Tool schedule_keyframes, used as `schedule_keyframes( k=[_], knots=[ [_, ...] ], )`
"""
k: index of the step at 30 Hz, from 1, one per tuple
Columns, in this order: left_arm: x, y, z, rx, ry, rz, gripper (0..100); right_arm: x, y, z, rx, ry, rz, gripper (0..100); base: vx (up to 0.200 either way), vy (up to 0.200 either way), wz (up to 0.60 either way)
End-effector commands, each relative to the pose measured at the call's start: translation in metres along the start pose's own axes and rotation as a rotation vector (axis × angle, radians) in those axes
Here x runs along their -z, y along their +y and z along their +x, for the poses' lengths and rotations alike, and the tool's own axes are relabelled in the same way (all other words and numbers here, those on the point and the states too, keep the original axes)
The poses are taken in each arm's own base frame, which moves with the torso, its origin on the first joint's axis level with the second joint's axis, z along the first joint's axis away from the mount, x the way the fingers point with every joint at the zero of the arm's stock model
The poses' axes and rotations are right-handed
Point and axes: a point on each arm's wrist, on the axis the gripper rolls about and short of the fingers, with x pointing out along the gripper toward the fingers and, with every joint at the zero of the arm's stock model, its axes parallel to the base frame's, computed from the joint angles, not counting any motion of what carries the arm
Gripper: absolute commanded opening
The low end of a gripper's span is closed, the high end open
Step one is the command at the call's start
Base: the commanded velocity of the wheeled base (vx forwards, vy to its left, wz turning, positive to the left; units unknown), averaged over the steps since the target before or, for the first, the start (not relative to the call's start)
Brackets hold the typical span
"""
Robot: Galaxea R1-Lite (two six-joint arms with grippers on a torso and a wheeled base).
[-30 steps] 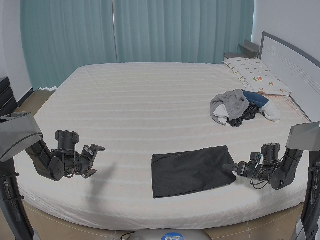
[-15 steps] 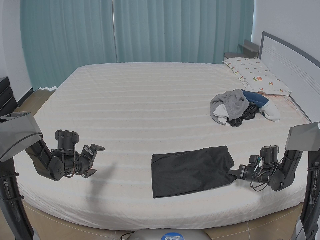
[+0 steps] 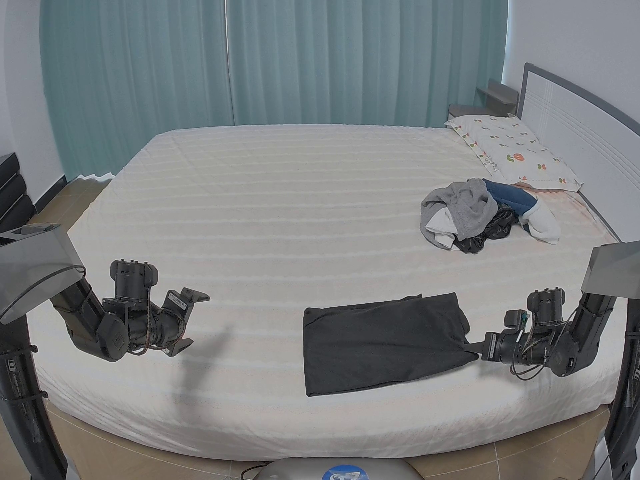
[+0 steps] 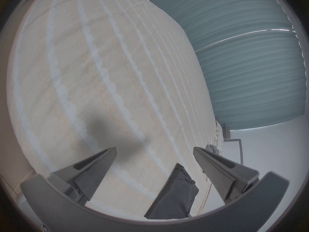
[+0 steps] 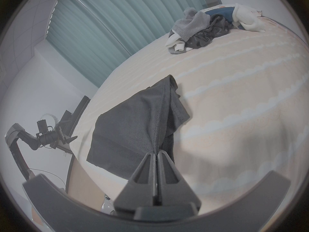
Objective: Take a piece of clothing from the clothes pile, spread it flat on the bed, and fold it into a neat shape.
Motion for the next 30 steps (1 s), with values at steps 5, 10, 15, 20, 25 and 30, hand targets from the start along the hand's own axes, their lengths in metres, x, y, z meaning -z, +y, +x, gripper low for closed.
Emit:
schedule_keyframes(
  k=[5, 10, 15, 20, 25, 30],
  knots=[
    [0.000, 0.000, 0.000, 0.001, 0.000, 0.000, 100, -0.002, -0.004, -0.001, 0.008, -0.005, 0.009, 100, 0.000, 0.000, 0.00],
    [0.000, -0.001, 0.000, 0.002, -0.001, 0.000, 100, -0.008, -0.003, -0.001, -0.001, -0.035, 0.004, 100, 0.000, 0.000, 0.00],
    [-0.001, -0.003, 0.000, 0.009, -0.005, 0.000, 100, -0.027, -0.004, 0.003, -0.018, -0.104, 0.064, 100, 0.000, 0.000, 0.00],
    [-0.001, -0.003, 0.001, 0.007, -0.006, 0.001, 100, -0.041, -0.002, 0.015, -0.060, -0.185, 0.193, 100, 0.000, 0.000, 0.00],
    [-0.001, -0.002, 0.001, 0.004, -0.005, 0.001, 100, -0.040, -0.004, 0.035, -0.063, -0.190, 0.209, 100, 0.200, 0.000, 0.00],
    [-0.001, -0.001, 0.002, 0.004, -0.005, 0.001, 100, -0.037, -0.006, 0.061, -0.014, -0.208, 0.199, 100, 0.040, 0.000, 0.00]
  ],
)
